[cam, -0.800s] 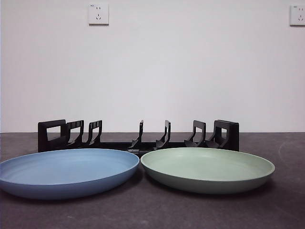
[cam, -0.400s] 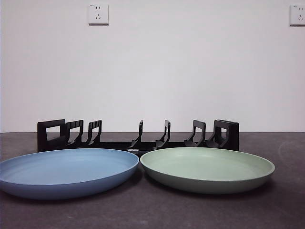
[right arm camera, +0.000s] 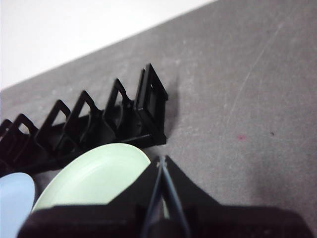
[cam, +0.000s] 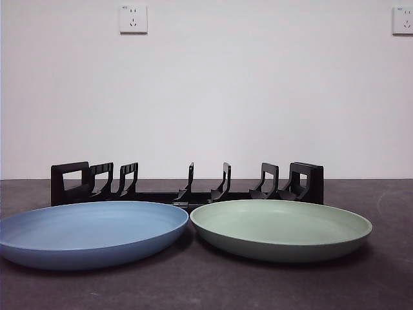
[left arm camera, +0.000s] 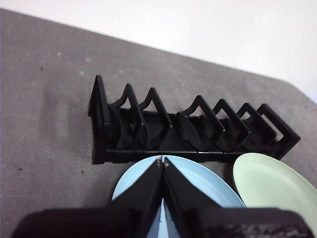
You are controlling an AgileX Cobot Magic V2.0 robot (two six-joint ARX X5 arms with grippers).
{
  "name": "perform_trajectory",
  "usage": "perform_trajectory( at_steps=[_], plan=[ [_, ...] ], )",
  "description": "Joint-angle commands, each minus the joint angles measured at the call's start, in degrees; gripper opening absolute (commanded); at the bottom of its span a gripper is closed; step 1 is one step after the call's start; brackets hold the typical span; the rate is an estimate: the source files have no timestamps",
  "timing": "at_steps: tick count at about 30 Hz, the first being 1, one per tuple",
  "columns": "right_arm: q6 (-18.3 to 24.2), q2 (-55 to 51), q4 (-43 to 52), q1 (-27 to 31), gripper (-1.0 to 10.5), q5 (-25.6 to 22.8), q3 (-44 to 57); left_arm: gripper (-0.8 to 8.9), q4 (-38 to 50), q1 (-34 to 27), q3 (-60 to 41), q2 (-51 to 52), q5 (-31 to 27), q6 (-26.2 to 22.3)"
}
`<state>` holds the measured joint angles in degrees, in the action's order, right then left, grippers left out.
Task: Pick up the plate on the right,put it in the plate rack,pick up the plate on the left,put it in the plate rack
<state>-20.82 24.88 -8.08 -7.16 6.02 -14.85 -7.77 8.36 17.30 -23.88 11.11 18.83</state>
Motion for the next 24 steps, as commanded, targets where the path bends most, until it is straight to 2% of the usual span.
perform_trajectory(
  at_steps=[1,5,10,13,15,16,17,18,19,24],
  plan=[
    [0.11,5.62,0.31,-0.02,-0.1,0.11,-2.78,-0.06,0.46,-0.09,2.93,-5.66,1.38,-2.47],
    [3.72,15.1,-0.11,0.0,-0.1,3.5,-7.65,-0.06,-0.42,-0.09,7.93,-14.58,4.68,-2.82],
    [4.96,28.24,-3.21,0.0,-0.1,9.25,-14.45,-0.05,-2.16,-0.09,13.33,-24.46,10.64,-3.87],
    [8.26,37.59,-7.56,0.0,0.0,13.38,-19.74,-0.04,-2.29,-0.09,15.19,-29.66,14.12,-3.93],
    [10.29,42.36,-8.96,-0.02,0.6,15.19,-22.32,0.01,-2.34,-0.07,15.43,-31.47,14.91,-3.93],
    [10.4,43.93,-8.94,-0.04,1.4,15.08,-23.04,0.13,-2.36,-0.07,15.43,-31.78,14.8,-3.96],
    [10.62,45.13,-8.79,-0.04,1.9,15.08,-23.5,1.04,-2.29,-0.07,15.43,-31.85,14.78,-3.96],
    [10.88,46.01,-8.72,-0.04,1.9,15.08,-23.85,2.14,-2.05,-0.09,15.45,-31.85,14.45,-3.93],
    [11.19,46.9,-8.15,-0.04,1.9,15.06,-24.0,2.59,-1.49,-0.09,15.45,-31.87,14.36,-3.89],
    [11.47,51.95,-5.68,-0.09,1.9,15.3,-24.0,2.53,-0.81,-0.07,16.83,-32.5,14.38,-3.87]
  ],
)
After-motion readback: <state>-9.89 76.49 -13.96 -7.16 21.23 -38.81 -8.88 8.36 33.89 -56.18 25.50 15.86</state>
